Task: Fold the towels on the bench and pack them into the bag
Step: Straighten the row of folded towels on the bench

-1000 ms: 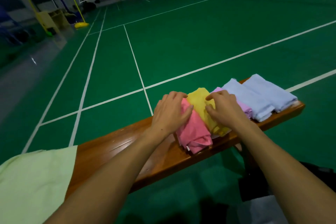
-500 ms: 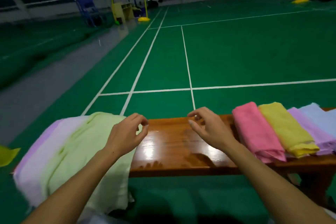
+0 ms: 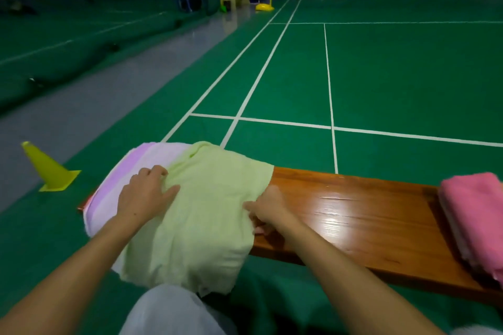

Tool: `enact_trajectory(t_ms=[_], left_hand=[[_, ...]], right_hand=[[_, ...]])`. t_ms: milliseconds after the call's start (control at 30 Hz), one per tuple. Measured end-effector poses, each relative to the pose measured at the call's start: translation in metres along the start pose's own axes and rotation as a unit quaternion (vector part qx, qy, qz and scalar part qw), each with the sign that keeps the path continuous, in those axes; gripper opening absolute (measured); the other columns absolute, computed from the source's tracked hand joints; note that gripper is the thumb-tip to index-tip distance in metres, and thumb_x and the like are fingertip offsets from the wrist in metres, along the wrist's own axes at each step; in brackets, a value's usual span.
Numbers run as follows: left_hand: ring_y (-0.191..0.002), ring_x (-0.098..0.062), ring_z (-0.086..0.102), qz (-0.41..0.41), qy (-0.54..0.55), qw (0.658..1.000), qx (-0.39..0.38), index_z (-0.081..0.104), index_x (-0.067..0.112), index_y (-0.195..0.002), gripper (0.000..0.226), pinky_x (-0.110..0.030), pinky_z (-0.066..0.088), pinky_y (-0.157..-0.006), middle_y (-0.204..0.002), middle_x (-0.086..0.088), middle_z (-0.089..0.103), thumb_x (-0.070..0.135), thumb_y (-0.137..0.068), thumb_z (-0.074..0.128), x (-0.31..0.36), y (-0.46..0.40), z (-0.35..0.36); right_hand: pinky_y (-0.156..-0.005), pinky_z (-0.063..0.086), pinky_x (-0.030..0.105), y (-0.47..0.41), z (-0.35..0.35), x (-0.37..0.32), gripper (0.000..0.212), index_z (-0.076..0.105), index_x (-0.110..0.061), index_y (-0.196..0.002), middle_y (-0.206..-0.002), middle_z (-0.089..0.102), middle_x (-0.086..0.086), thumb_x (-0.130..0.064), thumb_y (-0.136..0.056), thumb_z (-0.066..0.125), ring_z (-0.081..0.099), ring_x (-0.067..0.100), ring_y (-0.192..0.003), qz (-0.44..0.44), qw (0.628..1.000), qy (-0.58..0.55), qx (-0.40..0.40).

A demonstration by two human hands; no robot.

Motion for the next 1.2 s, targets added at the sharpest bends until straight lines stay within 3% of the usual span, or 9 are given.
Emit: enact_trajectory(t_ms=[167,333,533,633,767,867,1000,1067,1200], left_hand=[[-0.097,-0.029,0.065,-0.082,0.133,0.987,-0.026,0.05,0.026,-0.12,0.054,-0.044,0.053,-0.082,-0.105,0.004,0.061,0.063,-0.088,0.074,-0.021,-0.012,0.011],[-0.069,-0.027,0.05,-0.033,0.217,0.976,0.008,0.053,0.005,-0.083,0.041,-0.04,0.035,-0.062,-0.077,-0.007,0.055,0.039,-0.102,0.065,0.007,-0.012,-0.016],[-0.087,-0.02,0.063,0.033,0.347,0.937,-0.022,0.059,0.015,-0.108,0.02,-0.036,0.048,-0.068,-0.098,-0.001,0.065,0.035,-0.107,0.055,0.109,0.026,-0.041],[-0.096,-0.024,0.069,0.033,0.443,0.894,-0.056,0.065,0.017,-0.109,0.014,-0.04,0.057,-0.081,-0.104,-0.005,0.071,0.029,-0.102,0.066,0.159,0.044,-0.03],[-0.096,-0.027,0.07,-0.001,0.498,0.86,-0.114,0.058,0.013,-0.12,0.022,-0.037,0.055,-0.073,-0.113,-0.011,0.069,0.014,-0.1,0.069,0.219,0.068,0.012],[-0.104,-0.02,0.067,0.026,0.502,0.858,-0.108,0.052,0.017,-0.129,0.033,-0.034,0.054,-0.08,-0.119,0.001,0.064,0.006,-0.101,0.066,0.25,0.084,0.038],[-0.112,-0.007,0.064,0.14,0.407,0.894,-0.121,0.064,0.02,-0.133,0.035,-0.023,0.05,-0.088,-0.127,0.011,0.067,0.014,-0.1,0.071,0.278,0.084,0.061],[-0.11,-0.008,0.064,0.125,0.427,0.887,-0.124,0.067,0.019,-0.13,0.031,-0.021,0.05,-0.086,-0.123,0.011,0.068,0.014,-0.1,0.07,0.283,0.079,0.064],[-0.12,-0.017,0.063,0.077,0.464,0.868,-0.159,0.07,0.022,-0.125,0.024,-0.035,0.049,-0.098,-0.13,0.005,0.069,0.015,-0.102,0.069,0.281,0.069,0.076]], right_hand=[[-0.06,0.048,0.031,-0.007,0.012,-0.02,0.017,0.064,-0.012,-0.091,-0.086,0.07,0.007,-0.029,-0.091,0.066,0.063,0.024,-0.071,-0.029,0.992,0.123,-0.005],[-0.069,0.046,0.037,0.015,-0.023,-0.011,0.035,0.07,-0.006,-0.097,-0.089,0.068,0.008,-0.038,-0.092,0.057,0.06,0.023,-0.079,-0.058,0.996,-0.066,-0.002],[-0.063,0.045,0.041,0.059,-0.132,0.03,0.014,0.057,-0.006,-0.09,-0.08,0.05,0.01,-0.018,-0.097,0.056,0.049,0.024,-0.074,-0.068,0.951,-0.278,0.12],[-0.066,0.044,0.043,0.073,-0.195,0.055,0.03,0.056,0.002,-0.087,-0.08,0.049,0.01,-0.026,-0.085,0.063,0.048,0.025,-0.076,-0.083,0.943,-0.262,0.189],[-0.063,0.035,0.032,0.095,-0.253,0.091,0.018,0.055,-0.008,-0.073,-0.071,0.042,0.009,-0.013,-0.086,0.066,0.04,0.017,-0.067,-0.084,0.934,-0.248,0.242],[-0.062,0.039,0.032,0.096,-0.275,0.128,0.022,0.056,-0.012,-0.069,-0.065,0.053,0.008,-0.007,-0.086,0.069,0.049,0.019,-0.065,-0.064,0.945,-0.231,0.224],[-0.077,0.064,0.043,0.089,-0.273,0.171,0.018,0.069,0.001,-0.106,-0.096,0.08,0.016,-0.004,-0.09,0.076,0.078,0.031,-0.083,-0.004,0.96,-0.246,0.132],[-0.088,0.063,0.051,0.084,-0.277,0.179,0.042,0.063,-0.009,-0.123,-0.106,0.079,0.011,-0.008,-0.085,0.081,0.078,0.029,-0.093,-0.016,0.964,-0.219,0.147],[-0.096,0.061,0.042,0.079,-0.275,0.171,0.06,0.064,-0.036,-0.133,-0.125,0.071,0.001,0.003,-0.089,0.074,0.073,0.023,-0.109,-0.05,0.964,-0.229,0.124]])
Point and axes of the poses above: each hand's wrist, its own y-axis away from the middle knuckle, its own z-axis out of the palm, x = y × z, the point moved 7 cm from there along -y, towards the middle knuckle
